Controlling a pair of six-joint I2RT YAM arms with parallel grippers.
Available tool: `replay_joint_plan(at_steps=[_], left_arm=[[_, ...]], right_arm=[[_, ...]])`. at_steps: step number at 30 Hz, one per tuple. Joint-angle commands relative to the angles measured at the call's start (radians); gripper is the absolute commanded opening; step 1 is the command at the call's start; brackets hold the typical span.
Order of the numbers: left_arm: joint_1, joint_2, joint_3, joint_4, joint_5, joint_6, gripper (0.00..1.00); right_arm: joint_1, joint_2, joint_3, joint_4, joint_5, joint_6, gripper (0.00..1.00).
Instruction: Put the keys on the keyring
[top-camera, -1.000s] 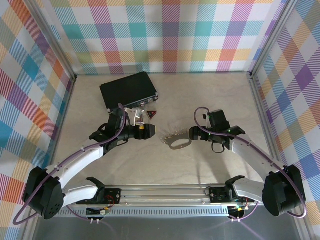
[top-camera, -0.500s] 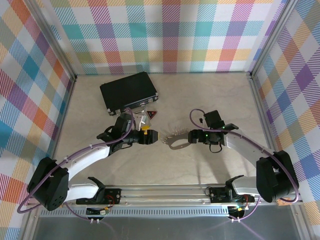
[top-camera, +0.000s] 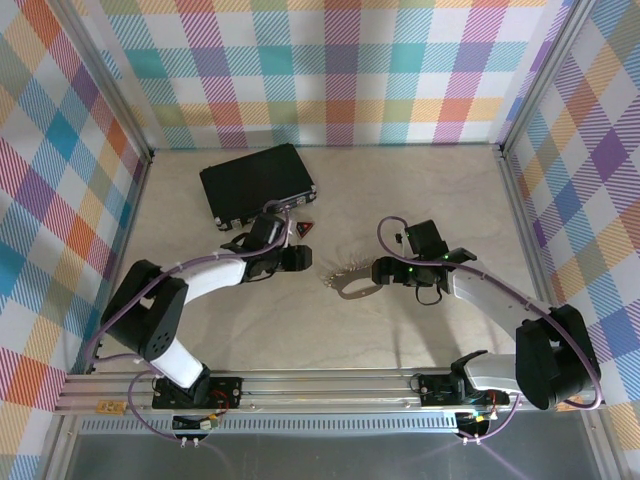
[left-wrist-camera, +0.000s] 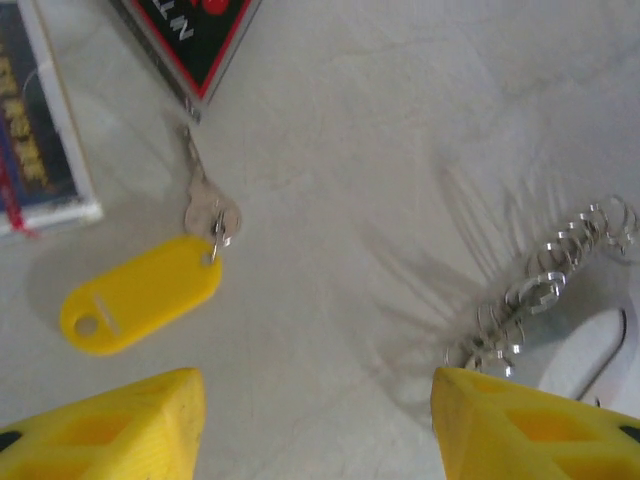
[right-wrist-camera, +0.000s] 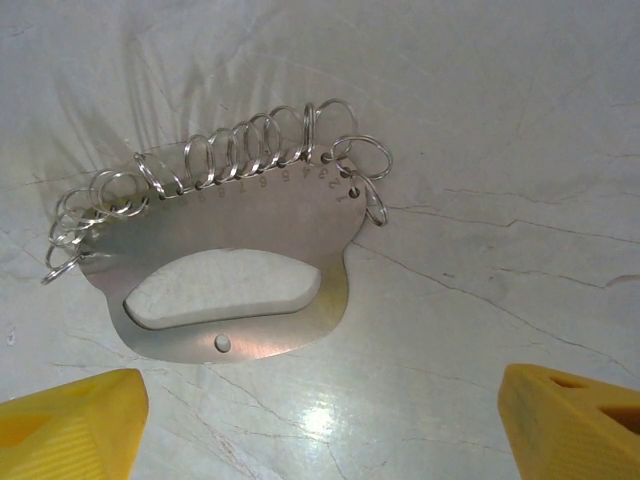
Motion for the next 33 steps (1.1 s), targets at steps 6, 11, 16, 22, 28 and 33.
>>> replay_joint_plan(at_steps=[6, 11, 16, 22, 28, 33], left_arm=[[-0.018, 0.044, 0.069, 0.034, 0.052, 0.010, 0.52], [-0.028, -0.061, -0.024, 0.186, 0.115, -0.017, 0.50], [-0.028, -0.144, -0.053, 0.193, 0.105, -0.017, 0.49], [-0.028, -0.174, -0.055, 0.214, 0.164, -0.020, 0.50], [-0.028, -0.189, -0.035, 0.184, 0.190, -0.002, 0.50], [-0.028, -0.192, -0.039, 0.202, 0.202, -0.009, 0.50]], right_arm=[[0.007, 0.081, 0.056, 0.028, 0.033, -0.072, 0.84], [0.004, 0.177, 0.106, 0.046, 0.024, -0.111, 0.73], [-0.005, 0.262, 0.143, 0.041, 0.000, -0.135, 0.64], [-0.004, 0.305, 0.164, 0.030, 0.027, -0.139, 0.51], [-0.005, 0.329, 0.181, 0.023, 0.035, -0.137, 0.41], [-0.005, 0.341, 0.194, 0.018, 0.045, -0.139, 0.36]])
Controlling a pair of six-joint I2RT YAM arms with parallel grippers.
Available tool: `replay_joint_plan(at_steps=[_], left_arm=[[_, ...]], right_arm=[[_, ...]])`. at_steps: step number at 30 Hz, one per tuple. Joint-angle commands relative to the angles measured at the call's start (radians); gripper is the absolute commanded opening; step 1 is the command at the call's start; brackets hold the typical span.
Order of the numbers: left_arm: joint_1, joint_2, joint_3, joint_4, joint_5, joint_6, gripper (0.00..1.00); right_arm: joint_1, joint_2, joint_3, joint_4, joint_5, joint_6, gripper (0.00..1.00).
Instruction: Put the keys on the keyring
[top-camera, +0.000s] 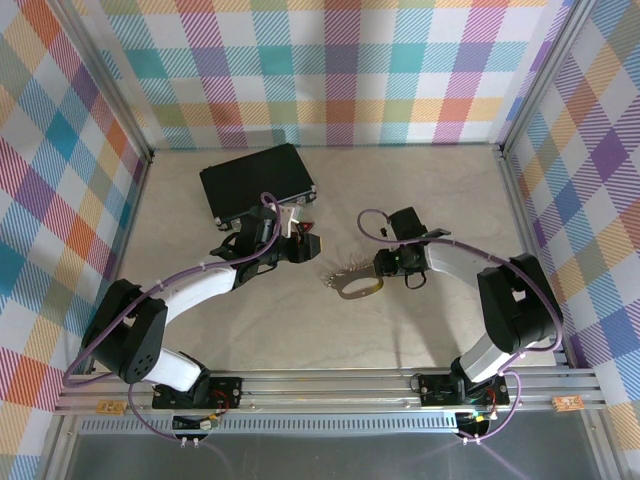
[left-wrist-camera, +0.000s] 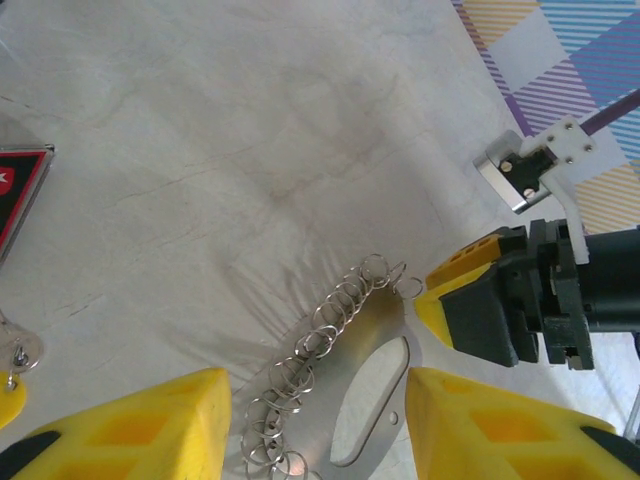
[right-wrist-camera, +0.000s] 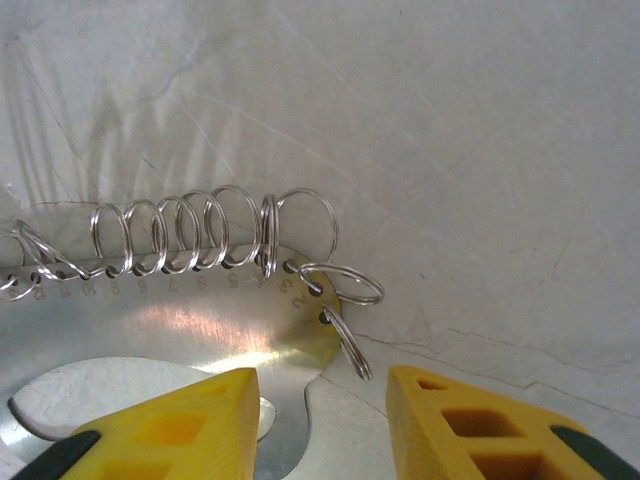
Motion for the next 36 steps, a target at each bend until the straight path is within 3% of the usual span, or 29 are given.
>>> replay_joint_plan(at_steps=[1, 20, 36], left_arm=[[-0.005, -0.028, 0.003, 0.026, 0.034, -0.006, 0.50], [-0.005, -0.040, -0.042, 0.133, 0.067, -0.041, 0.50], [-0.004, -0.066, -0.041, 0.117, 0.060, -0.036, 0.50]], right_arm=[[-0.004, 0.025, 0.040, -0.023, 0.018, -0.013, 0.35], [-0.003, 0.054, 0.075, -0.062, 0.028, -0.030, 0.27], [-0.004, 0.075, 0.100, -0.086, 0.041, -0.039, 0.20]])
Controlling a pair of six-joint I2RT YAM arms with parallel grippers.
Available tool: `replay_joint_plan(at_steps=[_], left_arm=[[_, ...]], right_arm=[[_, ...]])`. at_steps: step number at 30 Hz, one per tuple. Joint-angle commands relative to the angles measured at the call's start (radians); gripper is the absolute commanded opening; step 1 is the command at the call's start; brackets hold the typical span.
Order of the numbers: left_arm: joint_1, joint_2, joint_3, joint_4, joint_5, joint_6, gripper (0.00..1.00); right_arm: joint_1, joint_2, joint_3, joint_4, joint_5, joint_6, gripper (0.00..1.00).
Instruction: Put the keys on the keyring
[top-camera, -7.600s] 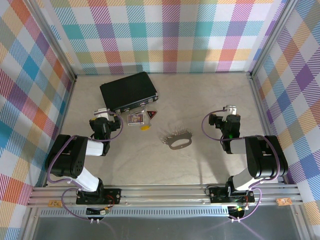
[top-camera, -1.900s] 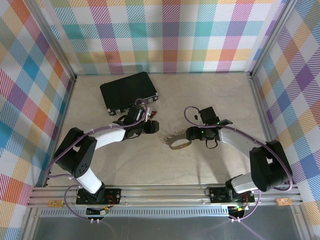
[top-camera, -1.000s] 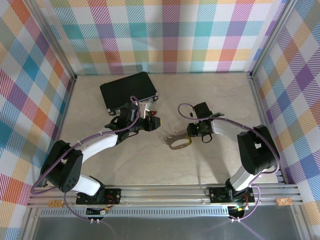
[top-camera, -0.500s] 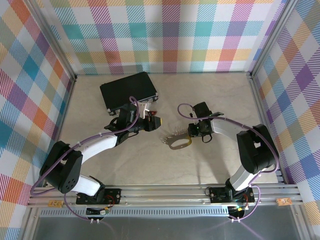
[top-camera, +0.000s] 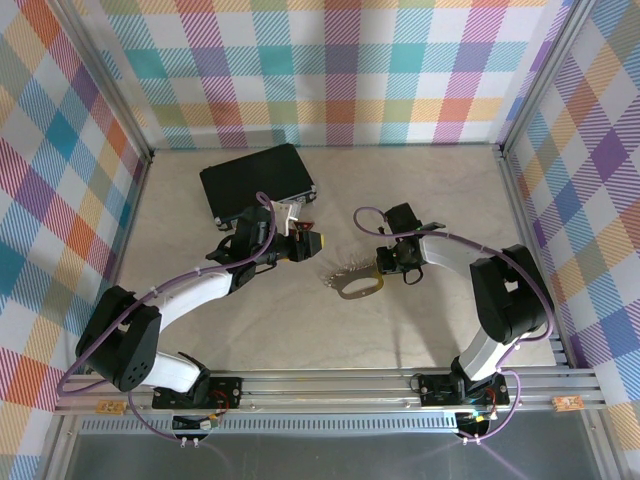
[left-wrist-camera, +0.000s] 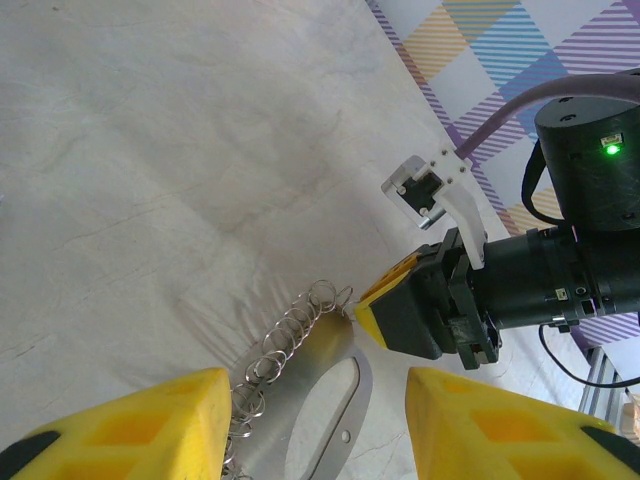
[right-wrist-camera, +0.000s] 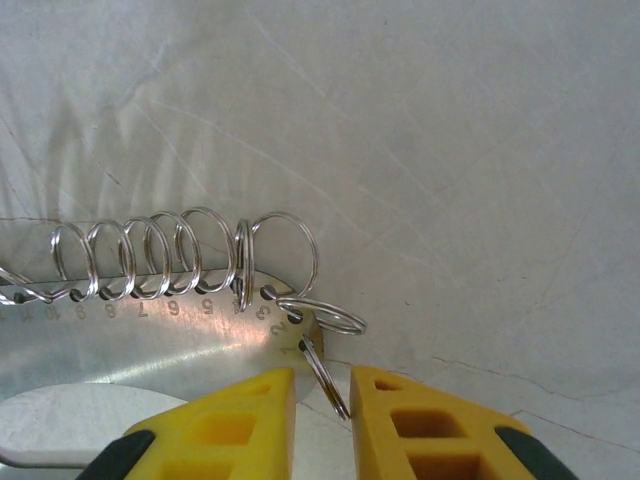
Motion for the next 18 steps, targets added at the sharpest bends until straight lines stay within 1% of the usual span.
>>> replay_joint_plan(at_steps=[1, 18], left_arm=[[-0.005, -0.021, -0.009, 0.022, 0.012, -0.004, 0.50], [-0.003, -0.048, -0.012, 0.001, 0.002, 0.004, 0.50]], right_arm=[[-0.003, 0.007, 0.033, -0.029, 0.013, -0.015, 0.19], [-0.004, 0.036, 0.060, -0.045, 0.013, -0.024, 0.16]])
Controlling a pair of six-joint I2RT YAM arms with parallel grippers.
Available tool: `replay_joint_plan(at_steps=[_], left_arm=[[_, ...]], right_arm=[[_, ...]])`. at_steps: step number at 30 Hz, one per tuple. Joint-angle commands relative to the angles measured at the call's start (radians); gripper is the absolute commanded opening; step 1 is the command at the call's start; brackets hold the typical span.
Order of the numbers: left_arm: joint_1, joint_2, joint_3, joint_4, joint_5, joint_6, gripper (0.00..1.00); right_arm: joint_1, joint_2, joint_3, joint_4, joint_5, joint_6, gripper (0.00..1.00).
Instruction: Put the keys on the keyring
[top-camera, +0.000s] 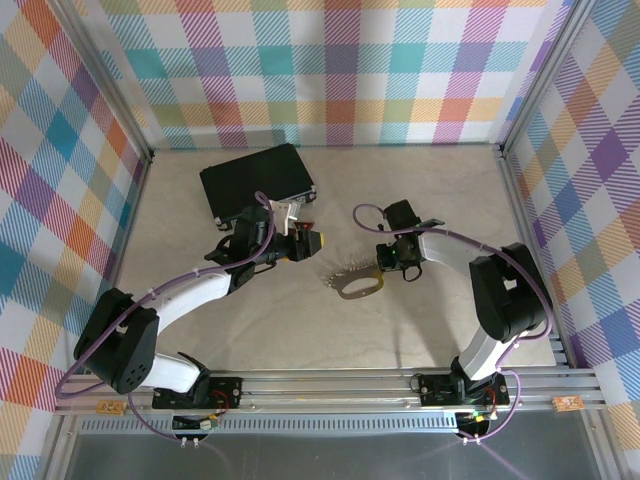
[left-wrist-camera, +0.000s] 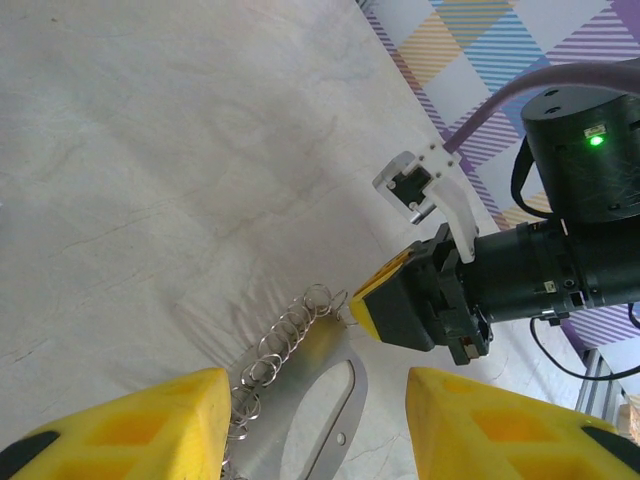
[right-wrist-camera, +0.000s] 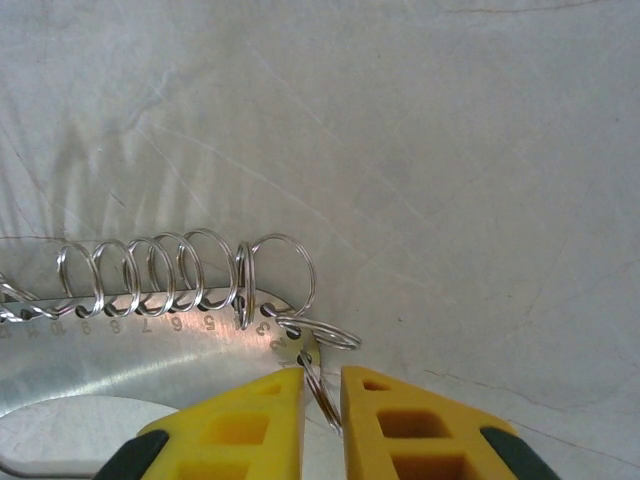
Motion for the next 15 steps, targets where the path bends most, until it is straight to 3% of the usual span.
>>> replay_joint_plan(at_steps=[1, 15], left_arm=[[-0.003, -0.031, -0.013, 0.005, 0.004, 0.004, 0.50], [0.003, -0.041, -0.011, -0.007, -0.006, 0.010, 0.50]], right_arm=[[-0.002, 0.020, 0.026, -0.023, 0.002, -0.020, 0.16], [-0.003, 0.025, 0.031, -0.039, -0.001, -0.028, 0.08]])
